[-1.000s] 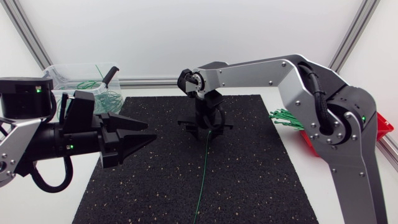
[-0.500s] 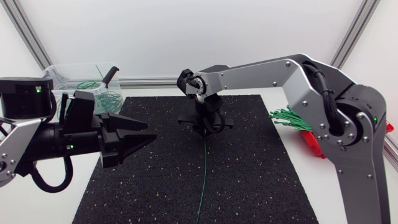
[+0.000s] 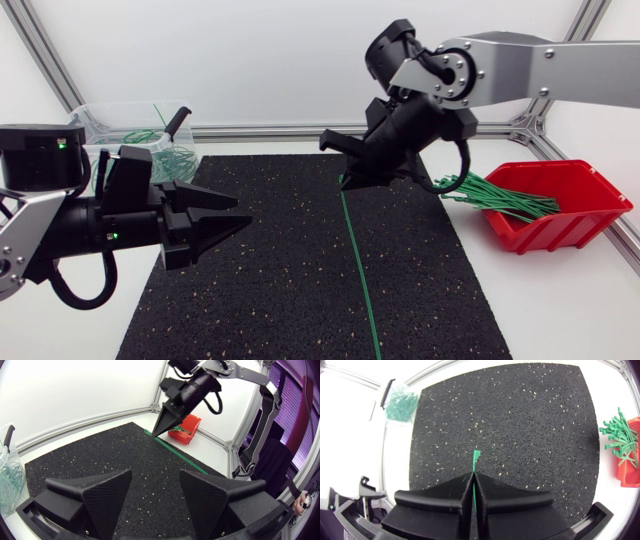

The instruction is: Take a green cable tie from the red box, thread the tail through the head to close it, then place it in the transparent bin on the left.

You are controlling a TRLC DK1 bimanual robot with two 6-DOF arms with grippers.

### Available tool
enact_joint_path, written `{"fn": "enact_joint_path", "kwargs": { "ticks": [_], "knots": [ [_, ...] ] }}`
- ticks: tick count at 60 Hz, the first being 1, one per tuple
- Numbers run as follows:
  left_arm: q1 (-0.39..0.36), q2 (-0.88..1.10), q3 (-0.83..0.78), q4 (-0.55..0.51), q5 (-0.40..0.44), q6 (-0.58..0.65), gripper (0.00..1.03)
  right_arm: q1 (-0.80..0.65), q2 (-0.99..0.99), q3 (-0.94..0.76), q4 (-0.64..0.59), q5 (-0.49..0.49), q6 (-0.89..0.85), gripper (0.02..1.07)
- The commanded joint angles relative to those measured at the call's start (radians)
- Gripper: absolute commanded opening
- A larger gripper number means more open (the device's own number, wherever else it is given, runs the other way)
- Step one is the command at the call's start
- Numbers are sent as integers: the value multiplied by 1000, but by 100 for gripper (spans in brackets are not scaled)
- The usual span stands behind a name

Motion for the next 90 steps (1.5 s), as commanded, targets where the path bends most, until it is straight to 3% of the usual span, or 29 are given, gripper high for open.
{"fn": "enact_joint_path", "kwargs": {
  "ticks": [1,8,18,29,36,41,50,61,78,90],
  "knots": [
    [5,-11,-23,10,-1,10,67,-40,-113,-90,17,-73,-58,8],
    [-2,-12,-22,10,-1,10,67,-96,-265,-199,61,-174,-96,8],
    [-16,-11,-18,12,-1,8,67,-117,-371,-274,63,-191,-114,8],
    [-21,-12,-17,12,-10,8,67,-102,-418,-287,60,-122,-58,8],
    [-22,-16,-18,12,-18,5,67,-39,-432,-294,61,-19,-22,8],
    [-24,-32,-25,13,-26,5,67,-4,-461,-311,96,-28,-35,8],
    [-19,-45,-34,12,-26,4,67,-24,-524,-406,188,-220,-95,8],
    [-22,-39,-35,23,-27,4,67,-165,-576,-472,221,-507,-184,8],
    [-30,-26,-34,30,-27,4,67,-185,-625,-512,216,-662,-259,8],
    [-30,-25,-35,33,-27,4,67,-185,-624,-526,218,-702,-286,8]
  ]
}}
